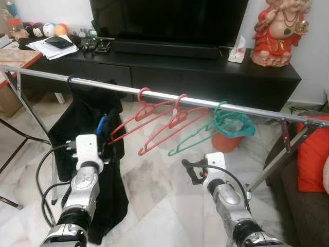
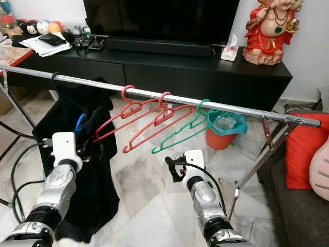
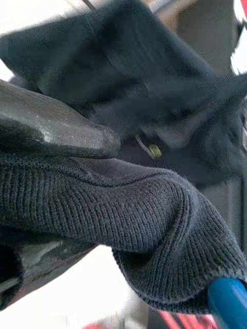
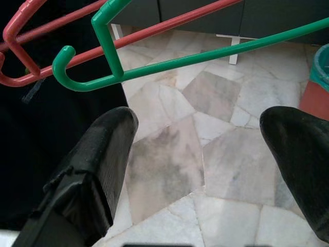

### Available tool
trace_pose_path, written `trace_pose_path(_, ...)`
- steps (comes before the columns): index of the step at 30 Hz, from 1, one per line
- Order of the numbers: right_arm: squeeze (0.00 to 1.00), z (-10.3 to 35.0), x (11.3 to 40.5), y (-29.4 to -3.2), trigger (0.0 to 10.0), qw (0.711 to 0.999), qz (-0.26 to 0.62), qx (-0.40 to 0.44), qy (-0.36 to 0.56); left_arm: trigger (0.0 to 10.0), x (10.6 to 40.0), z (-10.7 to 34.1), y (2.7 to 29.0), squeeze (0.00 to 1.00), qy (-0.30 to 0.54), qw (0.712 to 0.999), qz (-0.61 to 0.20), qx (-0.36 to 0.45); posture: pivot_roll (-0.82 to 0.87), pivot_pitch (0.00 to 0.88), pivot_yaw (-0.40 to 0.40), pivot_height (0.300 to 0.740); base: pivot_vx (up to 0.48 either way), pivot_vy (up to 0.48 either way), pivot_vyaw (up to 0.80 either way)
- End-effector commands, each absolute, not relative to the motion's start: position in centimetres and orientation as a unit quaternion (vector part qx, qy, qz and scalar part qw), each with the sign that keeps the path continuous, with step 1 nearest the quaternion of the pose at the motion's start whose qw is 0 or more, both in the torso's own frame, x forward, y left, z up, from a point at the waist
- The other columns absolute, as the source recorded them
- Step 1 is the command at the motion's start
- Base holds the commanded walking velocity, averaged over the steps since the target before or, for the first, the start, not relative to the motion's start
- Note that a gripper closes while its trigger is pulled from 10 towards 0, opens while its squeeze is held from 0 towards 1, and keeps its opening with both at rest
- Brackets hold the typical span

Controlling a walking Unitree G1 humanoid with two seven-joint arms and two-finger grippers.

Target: Hang hanger

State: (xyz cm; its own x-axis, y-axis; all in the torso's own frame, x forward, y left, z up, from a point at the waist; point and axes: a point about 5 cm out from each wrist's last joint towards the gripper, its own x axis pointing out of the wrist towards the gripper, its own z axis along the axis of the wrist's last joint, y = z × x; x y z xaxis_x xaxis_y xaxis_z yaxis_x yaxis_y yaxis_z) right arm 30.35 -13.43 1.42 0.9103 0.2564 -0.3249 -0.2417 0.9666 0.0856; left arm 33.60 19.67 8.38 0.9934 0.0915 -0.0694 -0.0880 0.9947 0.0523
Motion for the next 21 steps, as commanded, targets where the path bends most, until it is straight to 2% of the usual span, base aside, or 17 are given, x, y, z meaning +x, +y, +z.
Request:
trace_pose_path(1, 0.00, 1.3, 30.3, -13.5, 10.0, 0.977, 0.129, 0.020, 0.170, 10.0, 34.0, 9.7, 18.8, 0.00, 0.000, 1.000, 0.009, 0.014, -0.06, 0.000, -0.008, 0.740, 0.000, 0.000, 0.00)
trace_pose_path(7, 0.00, 1.3, 30.2, -13.4, 10.0, 0.976, 0.132, 0.020, 0.174, 10.0, 33.6, 9.1, 19.0, 0.00, 0.008, 1.000, -0.022, 0.019, -0.06, 0.000, -0.008, 0.740, 0.000, 0.000, 0.00)
trace_pose_path(21, 0.00, 1.1, 30.2, -13.4, 10.0, 0.974, 0.137, 0.019, 0.179, 10.0, 32.9, 8.8, 21.6, 0.00, 0.022, 0.997, 0.059, 0.052, -0.05, 0.000, -0.015, 0.740, 0.000, 0.000, 0.00)
